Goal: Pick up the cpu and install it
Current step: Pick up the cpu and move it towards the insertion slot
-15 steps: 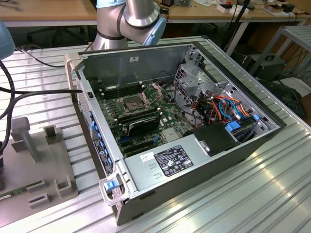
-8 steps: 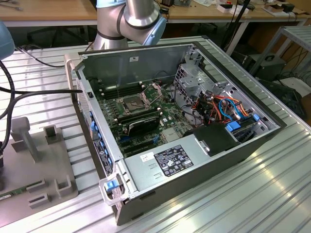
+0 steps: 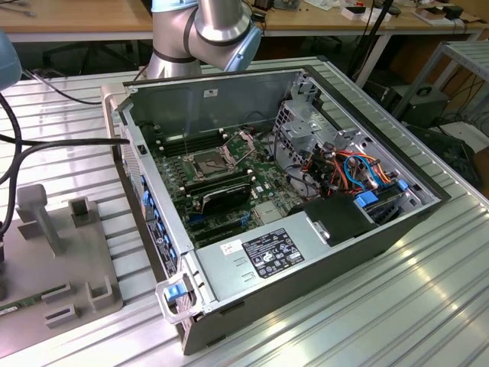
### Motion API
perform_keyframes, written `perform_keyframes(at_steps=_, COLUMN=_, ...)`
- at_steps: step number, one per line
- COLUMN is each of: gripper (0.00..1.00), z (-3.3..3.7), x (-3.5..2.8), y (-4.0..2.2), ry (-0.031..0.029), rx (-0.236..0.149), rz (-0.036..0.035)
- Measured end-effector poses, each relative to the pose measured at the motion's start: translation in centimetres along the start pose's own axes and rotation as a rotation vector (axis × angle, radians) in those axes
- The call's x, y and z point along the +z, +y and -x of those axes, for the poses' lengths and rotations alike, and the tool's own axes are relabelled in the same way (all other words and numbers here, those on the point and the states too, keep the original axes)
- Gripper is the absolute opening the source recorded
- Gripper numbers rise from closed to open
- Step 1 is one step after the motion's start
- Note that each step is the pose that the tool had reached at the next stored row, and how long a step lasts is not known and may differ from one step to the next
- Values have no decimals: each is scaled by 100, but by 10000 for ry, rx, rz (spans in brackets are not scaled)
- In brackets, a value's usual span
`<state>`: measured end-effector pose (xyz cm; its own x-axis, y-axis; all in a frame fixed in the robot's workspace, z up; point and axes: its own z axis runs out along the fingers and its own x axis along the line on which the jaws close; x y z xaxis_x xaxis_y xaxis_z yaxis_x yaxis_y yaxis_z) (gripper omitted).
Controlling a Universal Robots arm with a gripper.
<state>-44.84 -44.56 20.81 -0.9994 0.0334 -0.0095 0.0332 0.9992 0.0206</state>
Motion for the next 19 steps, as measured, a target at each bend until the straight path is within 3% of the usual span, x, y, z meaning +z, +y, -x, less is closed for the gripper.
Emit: perform_keyframes(at_steps=19, gripper=55, z=0, x=-27, y=0, ry=3, rx=0, rz=-10)
